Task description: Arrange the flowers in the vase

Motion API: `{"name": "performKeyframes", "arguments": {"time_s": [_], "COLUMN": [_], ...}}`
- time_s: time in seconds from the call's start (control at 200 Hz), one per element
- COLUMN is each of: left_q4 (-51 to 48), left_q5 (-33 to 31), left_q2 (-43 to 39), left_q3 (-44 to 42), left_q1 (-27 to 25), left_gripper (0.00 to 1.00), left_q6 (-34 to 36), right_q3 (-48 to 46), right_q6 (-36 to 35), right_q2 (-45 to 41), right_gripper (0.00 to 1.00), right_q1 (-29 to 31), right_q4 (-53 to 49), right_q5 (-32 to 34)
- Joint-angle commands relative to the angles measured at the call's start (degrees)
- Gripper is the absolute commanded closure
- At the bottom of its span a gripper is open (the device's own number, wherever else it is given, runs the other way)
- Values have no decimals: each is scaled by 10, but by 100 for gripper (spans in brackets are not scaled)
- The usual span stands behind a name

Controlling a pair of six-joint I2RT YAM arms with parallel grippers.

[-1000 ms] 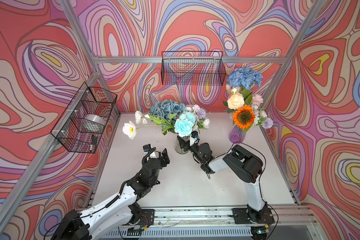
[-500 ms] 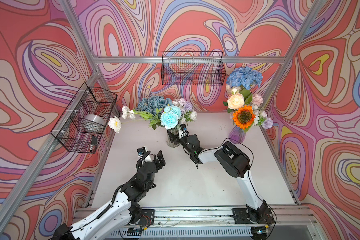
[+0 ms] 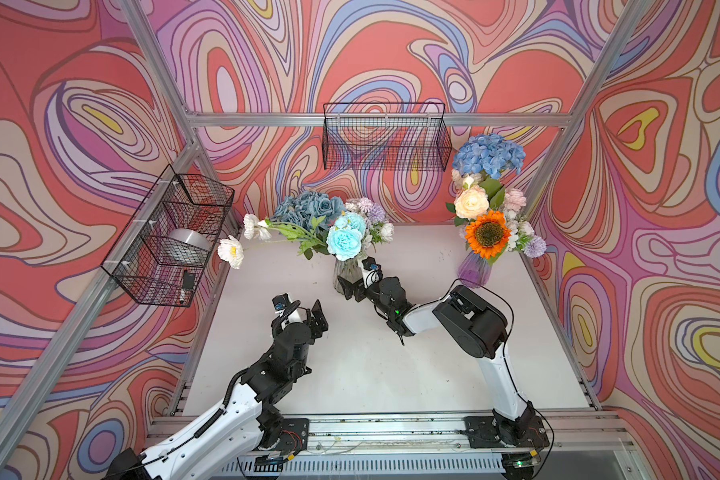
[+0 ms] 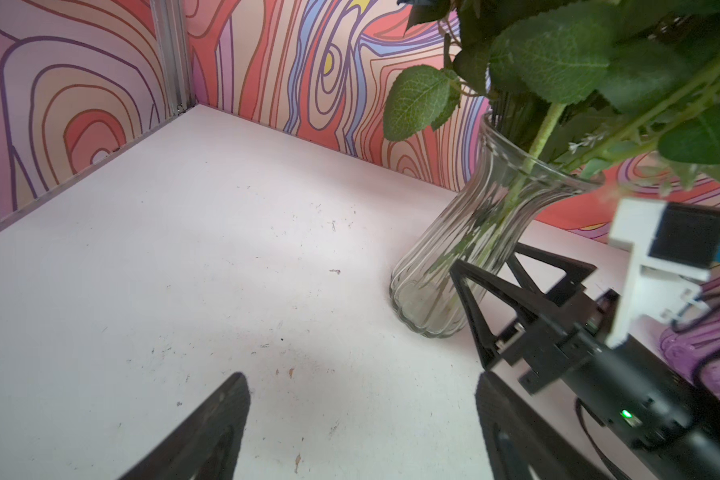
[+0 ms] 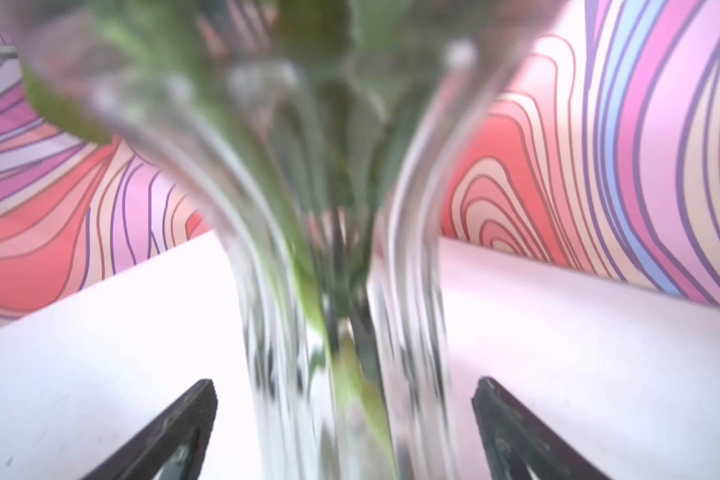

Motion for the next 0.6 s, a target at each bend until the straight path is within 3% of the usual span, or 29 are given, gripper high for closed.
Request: {"name": "performKeyframes", "arguments": {"time_s": [0.0, 0.165, 0.29, 0.416, 0.596], "left_q4": [20, 47, 76, 124, 165], "left_q5": [-12, -19, -24, -47, -97], "left_q2": [13, 40, 55, 79, 143], "left_q3": [-2, 5, 11, 6, 23], "left_q1": [26, 82, 120, 148, 164], "left_gripper": [11, 9, 9, 8, 8], "left_q6": [1, 15, 51, 98, 194], "right_q3": [-59, -178, -265, -302, -272], "right_q6": [19, 35, 37, 37, 40], "right_q2": [-60, -152, -245, -357, -482], "right_gripper": [2, 1, 2, 1, 2], "right_q1": [3, 2, 2, -3, -44], "right_q4": [37, 33, -9, -164, -427], "right_q5": [9, 34, 90, 147, 242]}}
